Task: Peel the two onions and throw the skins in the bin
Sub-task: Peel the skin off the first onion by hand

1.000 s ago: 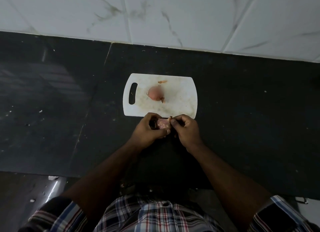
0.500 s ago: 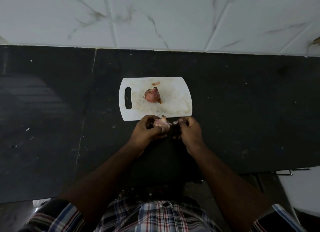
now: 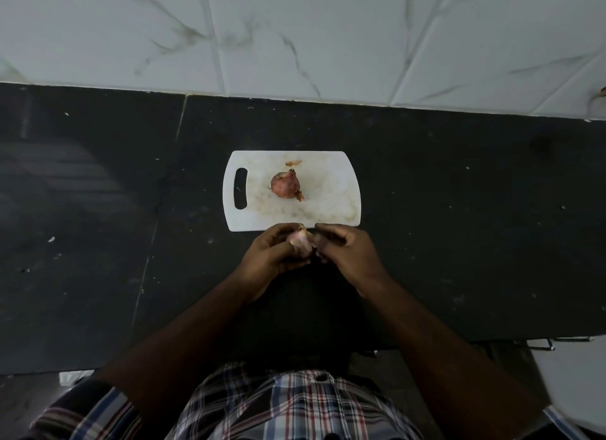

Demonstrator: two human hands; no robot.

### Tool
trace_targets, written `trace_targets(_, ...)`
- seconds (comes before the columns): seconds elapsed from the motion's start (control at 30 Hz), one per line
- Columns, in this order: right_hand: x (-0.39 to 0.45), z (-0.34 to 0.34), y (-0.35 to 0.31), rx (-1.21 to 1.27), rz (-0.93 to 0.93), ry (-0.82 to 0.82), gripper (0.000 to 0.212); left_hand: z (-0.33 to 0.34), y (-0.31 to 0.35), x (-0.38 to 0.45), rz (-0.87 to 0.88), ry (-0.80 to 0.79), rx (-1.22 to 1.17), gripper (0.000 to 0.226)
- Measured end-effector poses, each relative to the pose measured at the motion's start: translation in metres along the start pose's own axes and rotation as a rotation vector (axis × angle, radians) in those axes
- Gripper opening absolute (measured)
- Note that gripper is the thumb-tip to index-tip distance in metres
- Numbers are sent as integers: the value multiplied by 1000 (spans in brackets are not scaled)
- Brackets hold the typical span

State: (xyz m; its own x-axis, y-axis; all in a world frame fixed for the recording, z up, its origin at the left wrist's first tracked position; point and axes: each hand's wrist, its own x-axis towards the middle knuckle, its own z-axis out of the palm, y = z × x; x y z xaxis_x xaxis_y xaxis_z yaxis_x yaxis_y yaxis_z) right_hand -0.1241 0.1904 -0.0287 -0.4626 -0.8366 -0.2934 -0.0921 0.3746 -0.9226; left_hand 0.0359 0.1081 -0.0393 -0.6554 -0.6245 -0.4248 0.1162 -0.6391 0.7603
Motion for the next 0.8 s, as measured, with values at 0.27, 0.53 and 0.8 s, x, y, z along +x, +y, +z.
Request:
trace_targets(0.27, -2, 0, -1, -31, -37, -44, 16, 4, -9, -18, 25, 12, -84, 50)
trace_targets(0.53, -4, -6, 3, -61, -23, -92, 20, 9, -17, -19, 14, 50, -102, 52)
trace_targets(0.8, -8, 0, 0, -279, -135, 37, 6, 10, -18, -17, 11, 84, -104, 46)
